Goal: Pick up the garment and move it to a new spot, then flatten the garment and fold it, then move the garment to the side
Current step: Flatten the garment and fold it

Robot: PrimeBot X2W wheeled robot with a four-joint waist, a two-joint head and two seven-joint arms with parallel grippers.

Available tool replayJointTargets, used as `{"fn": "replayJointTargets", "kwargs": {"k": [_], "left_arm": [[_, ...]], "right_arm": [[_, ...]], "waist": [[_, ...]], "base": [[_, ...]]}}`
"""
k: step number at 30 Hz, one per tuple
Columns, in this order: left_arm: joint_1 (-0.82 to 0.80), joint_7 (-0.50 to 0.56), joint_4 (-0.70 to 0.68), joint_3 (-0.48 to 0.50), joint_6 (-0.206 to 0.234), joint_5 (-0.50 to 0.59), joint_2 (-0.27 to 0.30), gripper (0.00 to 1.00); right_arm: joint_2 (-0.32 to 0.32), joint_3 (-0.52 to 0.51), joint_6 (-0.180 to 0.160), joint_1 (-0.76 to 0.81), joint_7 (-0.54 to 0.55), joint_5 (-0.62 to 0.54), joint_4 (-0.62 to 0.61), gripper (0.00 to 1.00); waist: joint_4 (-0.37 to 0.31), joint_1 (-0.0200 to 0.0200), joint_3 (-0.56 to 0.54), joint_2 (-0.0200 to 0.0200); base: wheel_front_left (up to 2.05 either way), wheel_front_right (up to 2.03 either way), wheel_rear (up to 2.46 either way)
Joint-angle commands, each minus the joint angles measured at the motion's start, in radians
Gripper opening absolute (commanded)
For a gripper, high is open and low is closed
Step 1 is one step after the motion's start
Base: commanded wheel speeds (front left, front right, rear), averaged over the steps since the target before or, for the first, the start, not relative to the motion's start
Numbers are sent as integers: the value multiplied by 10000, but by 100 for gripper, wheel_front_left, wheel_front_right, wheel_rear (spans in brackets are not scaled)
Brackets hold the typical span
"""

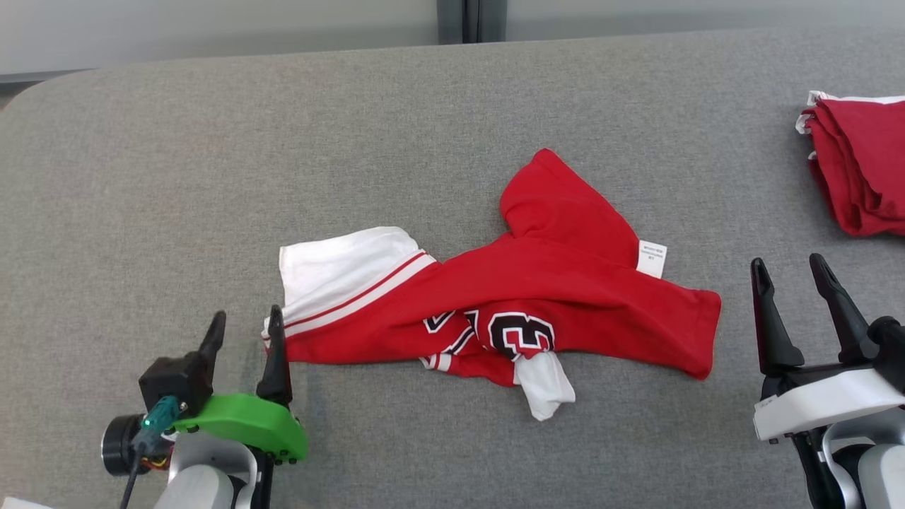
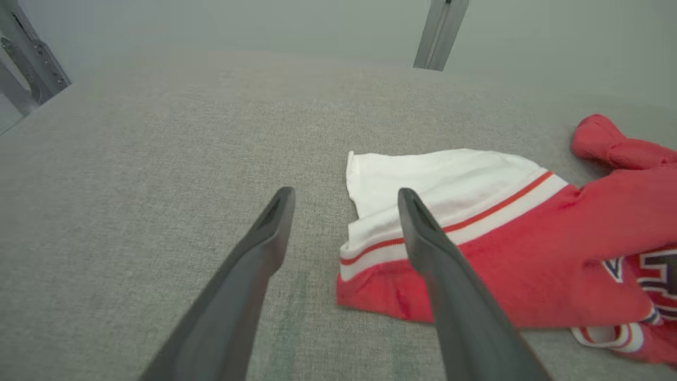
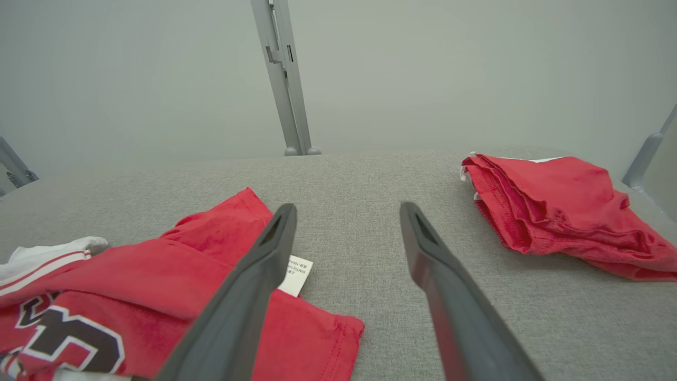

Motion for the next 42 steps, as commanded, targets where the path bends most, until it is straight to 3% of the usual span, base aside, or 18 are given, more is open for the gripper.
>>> {"fn": "replayJointTargets", "kwargs": {"k": [1, 11, 24, 28, 32, 37, 42], "left_arm": [[100, -313, -243, 107, 161, 202, 39, 100], [448, -979, -2053, 394, 549, 1071, 481, 100], [539, -585, -2424, 247, 601, 1161, 792, 100], [-182, 3, -2343, 83, 73, 862, 954, 100], [-1423, 1269, -1726, -158, -836, 431, 1237, 100], [-2907, 3061, -33, -515, -1978, -290, 1418, 100], [-3792, 3976, 1797, -681, -2673, -761, 1341, 100]], "right_arm": [[-47, -18, 1, 142, 81, -13, -87, 100], [-10, 102, 1, 373, 567, -59, -630, 100], [48, 88, 1, 347, 555, 27, -788, 100], [66, 78, 1, 222, 521, 53, -851, 100], [8, 169, 1, -10, 519, 31, -900, 100], [-21, 385, 1, -330, 454, 72, -777, 100], [19, 517, 1, -545, 331, 127, -538, 100]], "waist": [[41, 0, -115, 0], [-46, 0, -540, 0], [-18, 0, -452, 0], [47, 0, -205, 0], [30, 0, 181, 0], [-209, 0, 690, 0], [-508, 0, 1089, 0]], "base": [[0, 0, 0], [0, 0, 0], [0, 0, 0], [0, 0, 0], [0, 0, 0], [0, 0, 0], [0, 0, 0]]}}
